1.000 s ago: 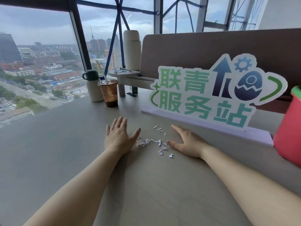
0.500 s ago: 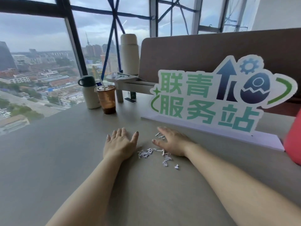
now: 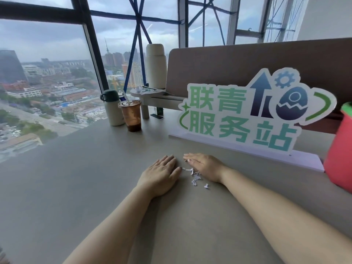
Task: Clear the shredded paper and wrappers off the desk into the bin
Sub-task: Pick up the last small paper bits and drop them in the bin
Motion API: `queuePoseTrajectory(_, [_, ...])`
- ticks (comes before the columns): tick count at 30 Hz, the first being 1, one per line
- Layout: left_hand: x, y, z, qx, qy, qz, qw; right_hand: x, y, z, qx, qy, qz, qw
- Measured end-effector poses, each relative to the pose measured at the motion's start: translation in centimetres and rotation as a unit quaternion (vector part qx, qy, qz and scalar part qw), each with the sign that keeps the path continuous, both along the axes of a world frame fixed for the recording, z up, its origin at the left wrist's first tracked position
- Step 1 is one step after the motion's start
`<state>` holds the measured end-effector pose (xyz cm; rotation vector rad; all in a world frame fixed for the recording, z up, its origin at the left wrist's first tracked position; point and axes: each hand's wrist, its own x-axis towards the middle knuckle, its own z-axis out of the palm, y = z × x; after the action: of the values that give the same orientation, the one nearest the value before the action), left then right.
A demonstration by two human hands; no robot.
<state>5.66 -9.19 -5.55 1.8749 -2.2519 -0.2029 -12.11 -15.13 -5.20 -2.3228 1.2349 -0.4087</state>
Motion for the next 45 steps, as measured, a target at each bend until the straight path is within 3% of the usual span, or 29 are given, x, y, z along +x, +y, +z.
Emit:
queuePoseTrajectory(17, [-3.7,8.6,-0.1,-0.036,0.039,0.007,0.999,-2.9,10.0,-0.6,-0.042,-0.025,0.003,0.999])
queuePoseTrajectory(23, [-3.6,9.1,-0.3,-0.059,0.027,0.021,0.998,-3.7,10.3,-0.6,-0.075,-0.084,-0.100,0.989])
queuePoseTrajectory(37, [-3.1,4.7,-1.2,-0.056,0.015,0.025,0.998,-1.9,5.8,-0.7,-0.058,0.133,-0.111,0.983])
queuePoseTrajectory(40, [-3.0,4.1,-1.4,-0.054,0.016,0.018,0.998,-1.7,4.8,-0.5,-0.055,0.128,-0.089,0.986])
queuePoseTrajectory(45, [-3.3,4.6,-0.7,-0.062,0.022,-0.001,0.998,-1.9,5.1,-0.4,-0.037,0.040,-0.042,0.998])
